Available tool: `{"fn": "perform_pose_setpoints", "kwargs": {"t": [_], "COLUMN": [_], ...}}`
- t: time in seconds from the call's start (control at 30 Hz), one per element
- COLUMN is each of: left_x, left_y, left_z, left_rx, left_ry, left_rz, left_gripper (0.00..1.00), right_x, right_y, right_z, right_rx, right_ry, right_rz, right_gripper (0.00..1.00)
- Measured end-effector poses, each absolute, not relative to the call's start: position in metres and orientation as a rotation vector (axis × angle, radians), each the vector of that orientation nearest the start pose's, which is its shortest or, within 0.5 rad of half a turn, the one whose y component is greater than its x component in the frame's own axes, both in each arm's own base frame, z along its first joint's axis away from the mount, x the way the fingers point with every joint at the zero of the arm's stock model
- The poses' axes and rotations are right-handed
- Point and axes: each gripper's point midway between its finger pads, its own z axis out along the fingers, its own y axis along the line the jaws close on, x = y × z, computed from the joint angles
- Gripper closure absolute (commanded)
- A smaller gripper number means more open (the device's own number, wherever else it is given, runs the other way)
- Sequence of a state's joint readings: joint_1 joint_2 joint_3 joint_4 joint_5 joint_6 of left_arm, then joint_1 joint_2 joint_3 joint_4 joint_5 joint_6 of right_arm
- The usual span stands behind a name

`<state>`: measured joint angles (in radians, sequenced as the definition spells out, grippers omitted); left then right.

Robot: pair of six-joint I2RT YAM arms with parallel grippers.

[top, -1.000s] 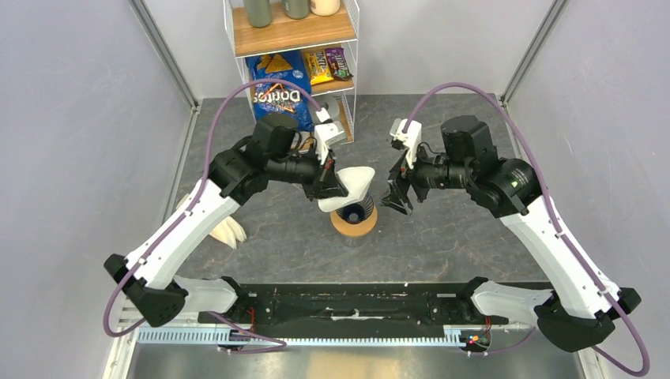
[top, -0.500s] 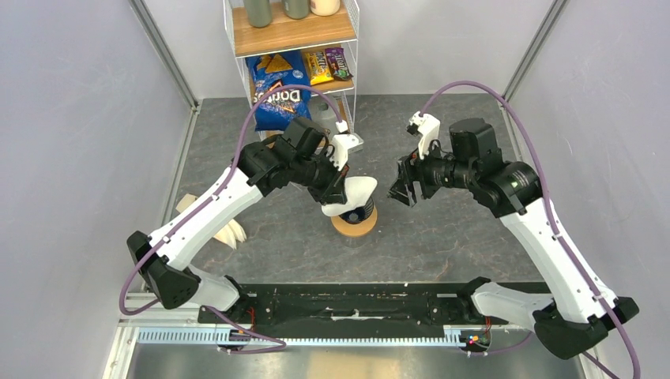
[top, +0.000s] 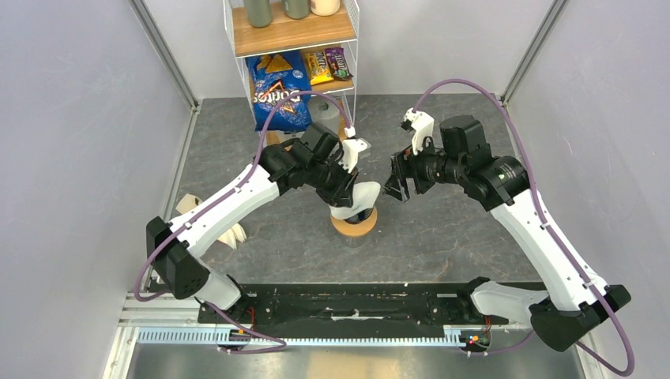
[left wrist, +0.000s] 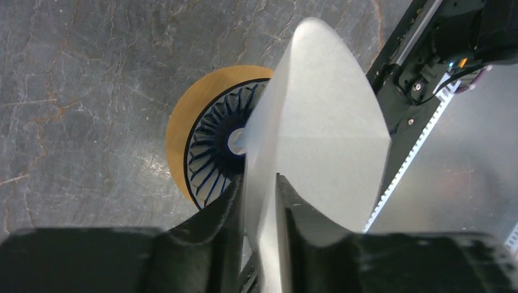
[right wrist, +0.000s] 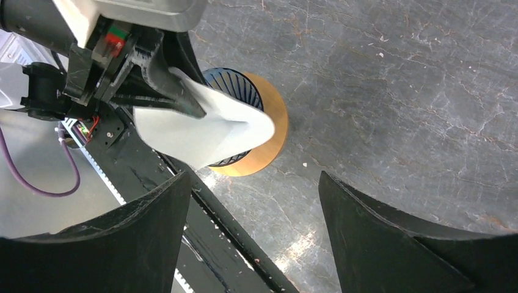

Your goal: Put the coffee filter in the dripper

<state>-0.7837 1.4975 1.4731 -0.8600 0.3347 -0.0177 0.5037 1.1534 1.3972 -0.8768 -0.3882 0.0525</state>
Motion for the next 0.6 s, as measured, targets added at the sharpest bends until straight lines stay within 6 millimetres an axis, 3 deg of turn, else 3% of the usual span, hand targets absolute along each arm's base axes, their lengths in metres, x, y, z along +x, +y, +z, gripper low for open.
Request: {"fn": "perform_pose_setpoints", "kwargs": {"t": [0.2,0.3,0.33,0.43,0.6], "left_x": [0.217,0.222,0.225,0.244,0.271], "left_y": [-0.298,-0.292,-0.288,-0.266,-0.216], "left_z": [0.215,0.221,0.227,0.255,0.325], "left_rx": [1.082,1.047,1.016,0.855,0.560], "left_ry": [2.330,2.341,2.337,2.298,2.113], "left_rz": [-0.751,-0.775,-0.807,-0.887,-0.951], "left_gripper": [0.38,0.21,0.15,0.12,0.11], "right_x": [0.233,0.234,0.234,0.234,0.243], "right_y": [0.206,0.209,0.210,0.213,0.228], "right_z": [0.297,0.303,0.305,0.311,0.320], "right_rx": [-0.805,-0.865,-0.889,-0.944,-1.054], "right_ry": [2.135,2.108,2.095,2.059,2.006], "right_rz": [0.714,0.713,0.714,0.719,0.713], "right_gripper": [0.14,0.19,0.22,0.33,0.57]}}
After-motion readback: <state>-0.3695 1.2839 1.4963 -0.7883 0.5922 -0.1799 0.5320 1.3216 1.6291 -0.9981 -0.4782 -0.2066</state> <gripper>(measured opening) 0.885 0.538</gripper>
